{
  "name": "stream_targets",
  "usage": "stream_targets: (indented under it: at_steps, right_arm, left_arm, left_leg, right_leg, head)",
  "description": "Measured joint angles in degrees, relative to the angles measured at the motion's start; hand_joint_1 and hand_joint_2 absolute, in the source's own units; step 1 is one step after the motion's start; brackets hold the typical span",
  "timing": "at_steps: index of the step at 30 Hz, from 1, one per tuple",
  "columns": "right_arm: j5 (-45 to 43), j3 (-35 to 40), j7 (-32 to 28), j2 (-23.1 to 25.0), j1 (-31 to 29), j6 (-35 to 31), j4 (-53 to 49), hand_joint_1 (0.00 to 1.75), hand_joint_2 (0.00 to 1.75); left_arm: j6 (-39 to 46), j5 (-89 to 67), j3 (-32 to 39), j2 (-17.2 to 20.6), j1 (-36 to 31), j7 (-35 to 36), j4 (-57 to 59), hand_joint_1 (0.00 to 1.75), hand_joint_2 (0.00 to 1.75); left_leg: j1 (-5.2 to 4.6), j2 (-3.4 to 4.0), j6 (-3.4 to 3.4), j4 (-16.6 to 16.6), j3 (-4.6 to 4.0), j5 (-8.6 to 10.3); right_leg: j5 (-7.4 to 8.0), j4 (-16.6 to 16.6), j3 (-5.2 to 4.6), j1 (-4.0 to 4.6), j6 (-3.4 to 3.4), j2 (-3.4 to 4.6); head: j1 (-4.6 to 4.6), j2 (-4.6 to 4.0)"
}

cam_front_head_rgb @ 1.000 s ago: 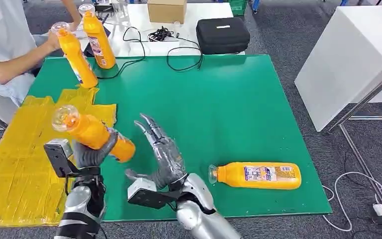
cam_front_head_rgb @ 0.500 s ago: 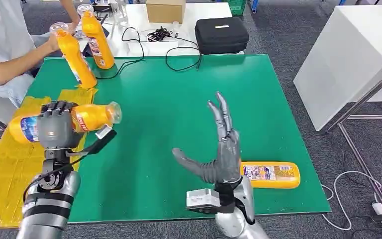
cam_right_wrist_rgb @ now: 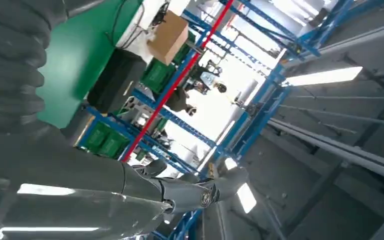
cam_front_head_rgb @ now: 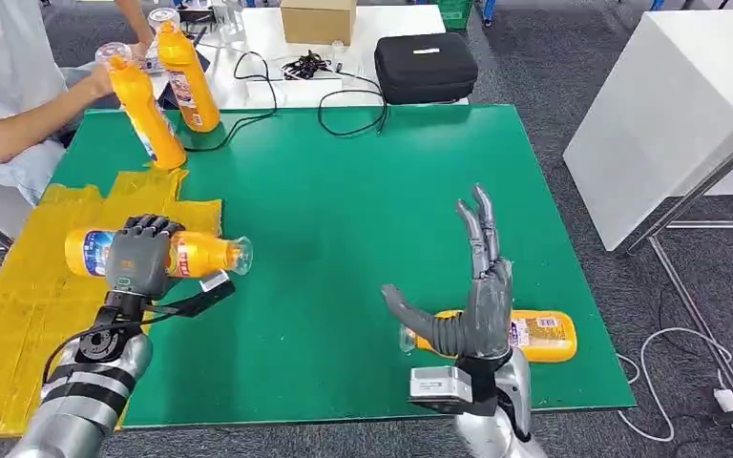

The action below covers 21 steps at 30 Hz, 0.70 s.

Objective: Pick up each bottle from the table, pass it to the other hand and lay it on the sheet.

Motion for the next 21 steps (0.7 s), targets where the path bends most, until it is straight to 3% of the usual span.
stream_targets:
  at_steps: [1,9,21]
  right_arm:
    - [0.00,-0.27,0.04,-0.15,0.25,0.00,0.00,0.00,1.75]
    - [0.39,-2.08,0.28,-0.42,1.51,0.44,0.15,0.00,1.75]
    - [1.53,-3.28,1.11,0.13,2.29,2.51,1.27,0.00,1.75]
  left_arm:
    - [0.00,0.26,0.31,-0.05,0.06,-0.55,0.55,0.00,1.75]
    - [0.09,7.16,4.49,-2.29,-0.11,-6.83,6.70,0.00,1.75]
    - [0.02,17.78,10.65,-5.77,-0.96,-9.56,11.37,0.00,1.75]
  left_leg:
    - [0.00,0.02,0.00,0.00,0.00,0.00]
    - [0.00,0.01,-0.01,0.00,0.00,0.00]
    - [0.01,0.01,-0.01,0.00,0.01,0.00]
  right_leg:
    - [0.00,0.00,-0.01,0.00,0.00,0.00]
    - [0.00,0.00,-0.01,0.00,0.00,0.00]
    - [0.00,0.00,0.00,0.01,0.00,0.00]
  head:
    - [0.02,0.00]
    - [0.02,0.00]
    - [0.00,0.00]
